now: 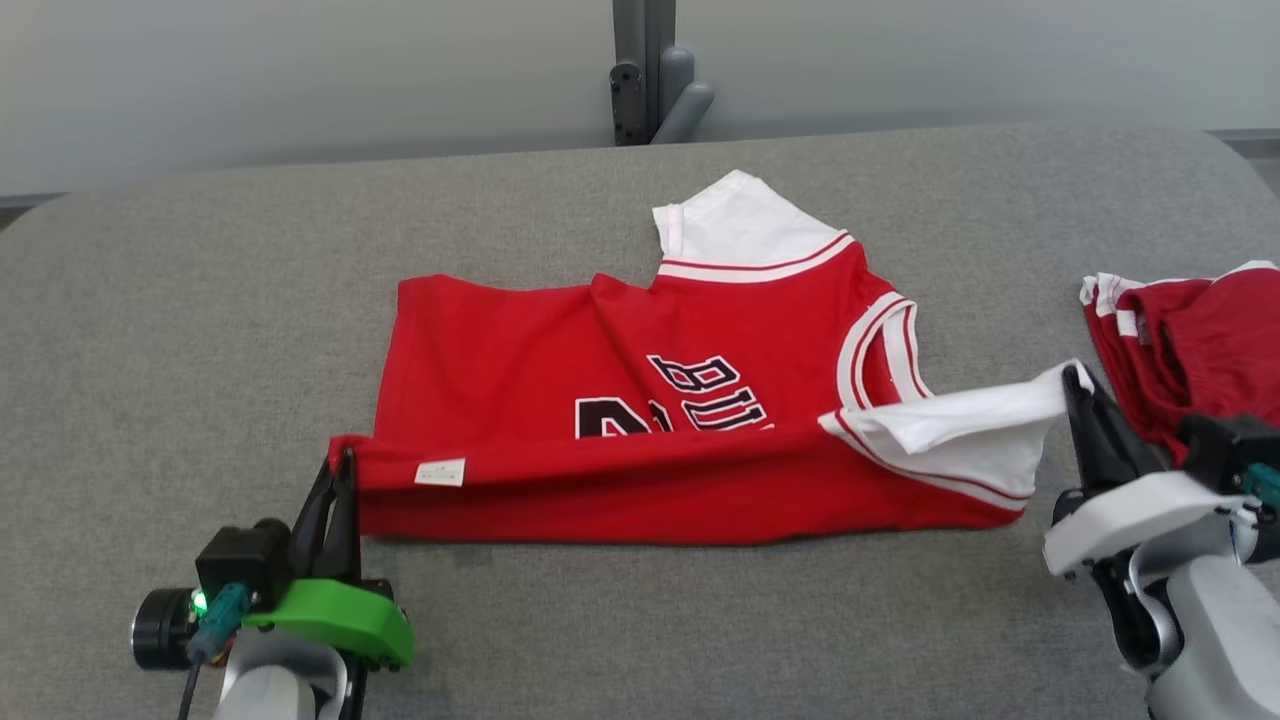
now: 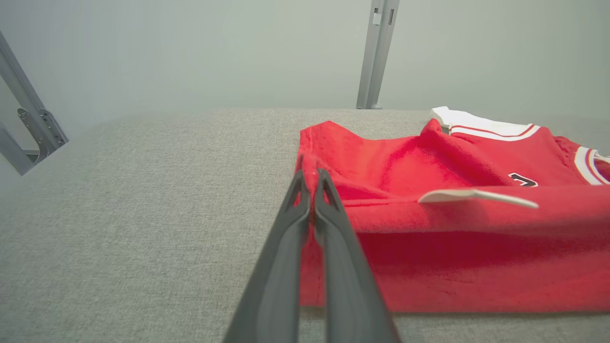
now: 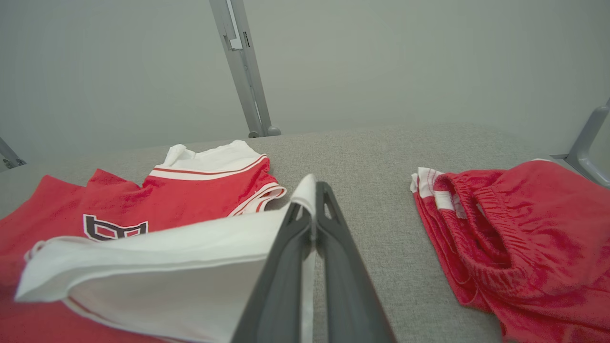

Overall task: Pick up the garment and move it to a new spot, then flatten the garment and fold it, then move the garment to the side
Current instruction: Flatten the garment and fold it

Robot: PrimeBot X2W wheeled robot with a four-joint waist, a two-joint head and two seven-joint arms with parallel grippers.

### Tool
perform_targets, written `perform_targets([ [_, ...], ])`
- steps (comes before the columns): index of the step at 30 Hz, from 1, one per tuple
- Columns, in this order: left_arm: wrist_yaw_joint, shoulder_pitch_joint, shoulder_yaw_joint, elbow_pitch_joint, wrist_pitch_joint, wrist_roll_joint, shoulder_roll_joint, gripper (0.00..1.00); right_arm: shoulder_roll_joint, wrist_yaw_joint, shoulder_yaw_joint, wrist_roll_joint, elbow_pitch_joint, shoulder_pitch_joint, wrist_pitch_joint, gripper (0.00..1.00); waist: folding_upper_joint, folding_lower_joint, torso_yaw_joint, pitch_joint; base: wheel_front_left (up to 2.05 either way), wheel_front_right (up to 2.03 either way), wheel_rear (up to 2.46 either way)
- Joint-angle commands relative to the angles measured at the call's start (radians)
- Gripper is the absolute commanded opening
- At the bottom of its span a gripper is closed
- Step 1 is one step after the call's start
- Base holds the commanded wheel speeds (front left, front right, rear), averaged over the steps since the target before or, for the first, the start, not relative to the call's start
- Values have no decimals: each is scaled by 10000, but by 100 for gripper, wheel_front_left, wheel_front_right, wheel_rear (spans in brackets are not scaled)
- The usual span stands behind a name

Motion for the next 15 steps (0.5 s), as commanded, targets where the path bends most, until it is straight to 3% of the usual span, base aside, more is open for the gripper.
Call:
perform_targets([
  [1, -9, -466, -15, 160, 1, 54, 62, 0, -119, -19, 39, -135, 221, -478, -27, 0, -1, 1, 198, 619, 0, 0, 0],
  [15, 57, -2833, -436, 1802, 1, 217, 60, 0, -214, -19, 226, -754, 1982, -3107, -27, 0, -1, 1, 440, 2090, 0, 0, 0],
])
